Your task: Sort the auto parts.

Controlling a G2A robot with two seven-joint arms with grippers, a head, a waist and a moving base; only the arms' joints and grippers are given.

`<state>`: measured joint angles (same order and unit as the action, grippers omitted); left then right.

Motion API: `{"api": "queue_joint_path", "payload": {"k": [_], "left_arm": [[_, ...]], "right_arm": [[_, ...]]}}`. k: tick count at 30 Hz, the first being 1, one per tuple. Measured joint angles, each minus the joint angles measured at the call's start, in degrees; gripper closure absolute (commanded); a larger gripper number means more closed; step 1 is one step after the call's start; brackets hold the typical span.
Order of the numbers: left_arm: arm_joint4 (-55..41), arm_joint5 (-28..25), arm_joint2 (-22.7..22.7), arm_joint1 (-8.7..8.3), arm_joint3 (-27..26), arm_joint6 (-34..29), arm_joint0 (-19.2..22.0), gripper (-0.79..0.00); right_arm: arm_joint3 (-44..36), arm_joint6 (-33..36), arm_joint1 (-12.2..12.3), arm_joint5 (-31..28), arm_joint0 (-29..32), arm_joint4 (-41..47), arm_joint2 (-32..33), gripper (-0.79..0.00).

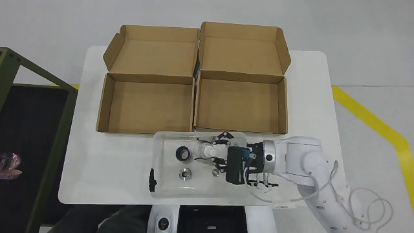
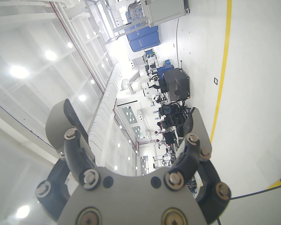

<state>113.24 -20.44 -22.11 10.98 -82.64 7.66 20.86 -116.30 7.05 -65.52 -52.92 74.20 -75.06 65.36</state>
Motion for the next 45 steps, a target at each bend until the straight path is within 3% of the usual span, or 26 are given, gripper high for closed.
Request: {"api": "queue_joint_path", "payload": {"k": [24,45], "left_arm": [[0.0,0.0,0.0,0.0,0.0,0.0,0.0,-0.785],[0.0,0.0,0.0,0.0,0.0,0.0,0.0,-0.785]], "right_arm": [[3.4,-5.5,0.3,5.7,-4.5,3.3,3.4,0.0],[22.9,0.5,-2.3,12.9,-19.0,4.7,-5.7,0.0]]}}
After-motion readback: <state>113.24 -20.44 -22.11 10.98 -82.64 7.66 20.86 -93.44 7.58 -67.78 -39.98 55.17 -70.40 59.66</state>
